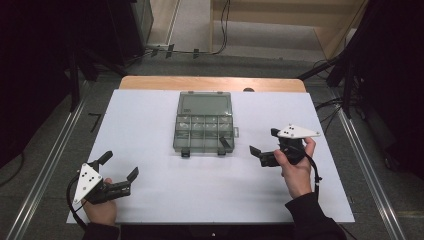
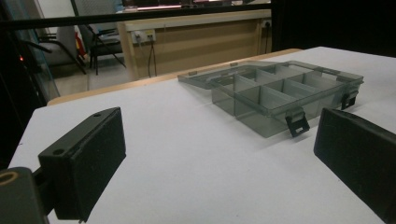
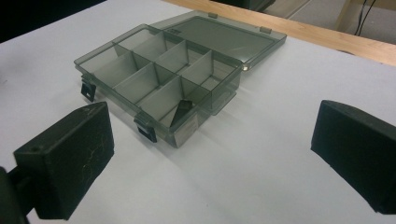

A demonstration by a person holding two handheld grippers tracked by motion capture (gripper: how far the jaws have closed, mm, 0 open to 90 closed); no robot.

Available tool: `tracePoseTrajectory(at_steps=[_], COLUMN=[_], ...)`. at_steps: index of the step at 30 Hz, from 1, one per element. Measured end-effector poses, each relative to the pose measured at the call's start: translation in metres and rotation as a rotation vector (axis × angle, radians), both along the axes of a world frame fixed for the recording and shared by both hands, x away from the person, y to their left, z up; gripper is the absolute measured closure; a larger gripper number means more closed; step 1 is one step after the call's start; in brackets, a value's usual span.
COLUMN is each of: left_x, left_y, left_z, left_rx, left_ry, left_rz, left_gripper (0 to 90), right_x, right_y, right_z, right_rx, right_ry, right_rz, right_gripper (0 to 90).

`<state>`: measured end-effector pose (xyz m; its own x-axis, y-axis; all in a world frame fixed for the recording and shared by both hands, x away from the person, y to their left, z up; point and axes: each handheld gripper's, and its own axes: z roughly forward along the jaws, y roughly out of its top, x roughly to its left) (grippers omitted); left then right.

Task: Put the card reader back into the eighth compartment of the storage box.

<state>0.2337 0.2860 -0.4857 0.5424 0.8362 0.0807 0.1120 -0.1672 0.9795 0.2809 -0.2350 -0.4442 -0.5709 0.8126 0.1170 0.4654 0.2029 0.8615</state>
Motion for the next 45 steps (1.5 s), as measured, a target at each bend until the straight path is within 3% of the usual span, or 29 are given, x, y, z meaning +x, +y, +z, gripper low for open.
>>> tracePoseTrajectory(at_steps=[15, 23, 41, 45], left_x=[0.0, 0.0, 0.0, -0.001], left_y=[0.0, 0.0, -0.001, 0.0], left_z=[0.0, 0.0, 0.0, 0.0], left_rx=[0.001, 0.002, 0.002, 0.0], left_ry=[-0.002, -0.003, -0.003, -0.002], left_rz=[0.002, 0.004, 0.004, 0.003], left_gripper=[2.3, 2.3, 2.3, 2.3], right_x=[-0.02, -0.032, -0.056, -0.062], right_y=[-0.036, -0.056, -0.095, -0.105], right_z=[-0.012, -0.018, -0.036, -0.039], right_rx=[0.014, 0.029, 0.051, 0.06], right_ry=[-0.013, -0.047, -0.078, -0.079], right_rz=[-0.043, -0.059, -0.1, -0.131], right_gripper=[0.0, 0.0, 0.0, 0.0])
